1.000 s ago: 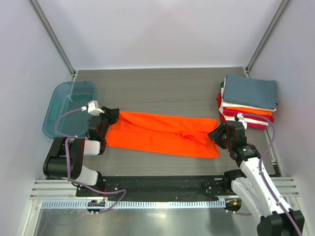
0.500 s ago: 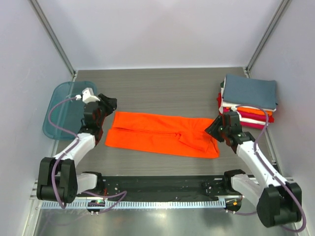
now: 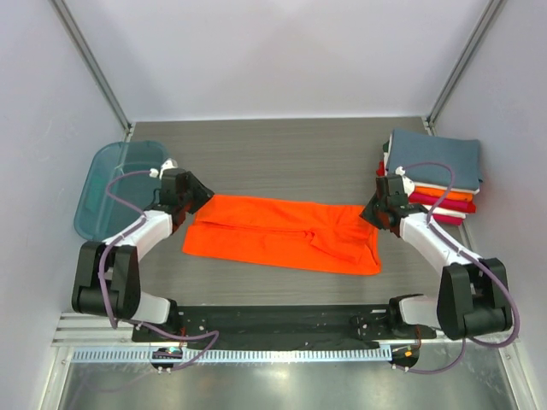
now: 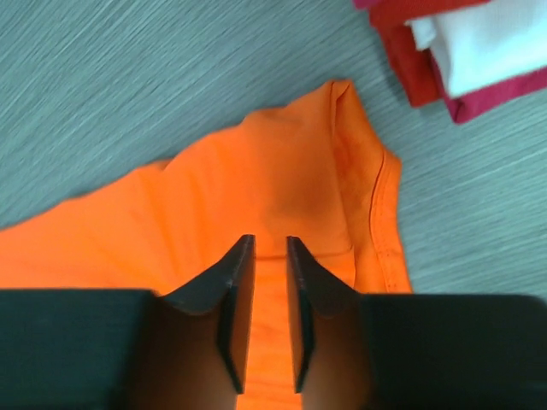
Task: Fold and stack the t-shirts
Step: Fold the tshirt
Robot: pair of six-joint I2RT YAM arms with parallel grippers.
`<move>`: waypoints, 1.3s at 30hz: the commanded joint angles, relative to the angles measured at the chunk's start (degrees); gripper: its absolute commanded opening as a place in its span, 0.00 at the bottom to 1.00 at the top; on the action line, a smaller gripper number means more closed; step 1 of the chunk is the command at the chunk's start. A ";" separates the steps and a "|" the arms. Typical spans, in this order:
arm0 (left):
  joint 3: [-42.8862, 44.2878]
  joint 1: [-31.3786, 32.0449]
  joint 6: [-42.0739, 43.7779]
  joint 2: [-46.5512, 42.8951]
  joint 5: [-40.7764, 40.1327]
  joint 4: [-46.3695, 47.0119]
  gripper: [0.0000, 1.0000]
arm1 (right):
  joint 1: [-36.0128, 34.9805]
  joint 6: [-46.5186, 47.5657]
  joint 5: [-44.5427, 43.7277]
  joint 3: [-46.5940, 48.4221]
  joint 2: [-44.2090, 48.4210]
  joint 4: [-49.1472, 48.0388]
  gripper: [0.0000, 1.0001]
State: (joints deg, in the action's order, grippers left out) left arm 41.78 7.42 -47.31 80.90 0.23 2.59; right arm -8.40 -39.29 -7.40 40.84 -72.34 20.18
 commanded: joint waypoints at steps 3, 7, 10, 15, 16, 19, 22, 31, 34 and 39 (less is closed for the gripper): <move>0.85 2.07 -2.43 2.33 2.06 -1.01 0.40 | -0.21 -1.49 -6.31 3.89 -5.96 -4.01 0.22; -0.03 1.98 -3.49 3.56 0.30 -2.23 0.36 | -0.12 -2.37 -9.11 4.86 -11.59 -4.98 0.01; -0.82 1.29 -4.54 4.96 -1.46 -2.41 0.32 | 0.05 -4.12 -11.14 5.13 -15.28 -4.01 0.01; -1.70 -0.82 -6.74 6.02 -4.69 -6.63 0.22 | 0.41 -5.10 -12.99 5.30 -15.64 -3.58 0.01; -1.88 -1.18 -7.09 5.85 -5.49 -6.81 0.22 | 0.67 -5.01 -13.25 5.74 -15.64 -3.31 0.01; -2.67 -2.23 -7.45 4.97 -8.83 -8.21 0.23 | 0.76 -4.40 -13.43 7.14 -16.52 -2.70 0.01; -1.80 -2.59 -7.27 3.74 -13.22 -10.84 0.23 | 0.76 -3.52 -12.56 8.81 -18.18 -2.17 0.01; 0.23 -1.45 -2.79 -3.02 -15.96 -13.57 0.30 | -0.38 2.46 -7.37 15.58 -21.53 -1.55 0.01; 1.02 0.57 -1.56 -6.36 -17.28 -14.36 0.32 | -1.96 3.69 -7.37 18.39 -20.48 0.11 0.02; 2.86 4.00 -1.20 -8.92 -14.39 -14.63 0.32 | -5.47 4.57 -6.67 18.75 -16.09 0.29 0.06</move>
State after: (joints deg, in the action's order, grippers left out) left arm 41.93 10.09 -49.91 73.28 -14.76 -11.62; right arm -12.01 -36.67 -14.81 57.87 -92.95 20.21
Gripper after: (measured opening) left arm 0.321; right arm 0.058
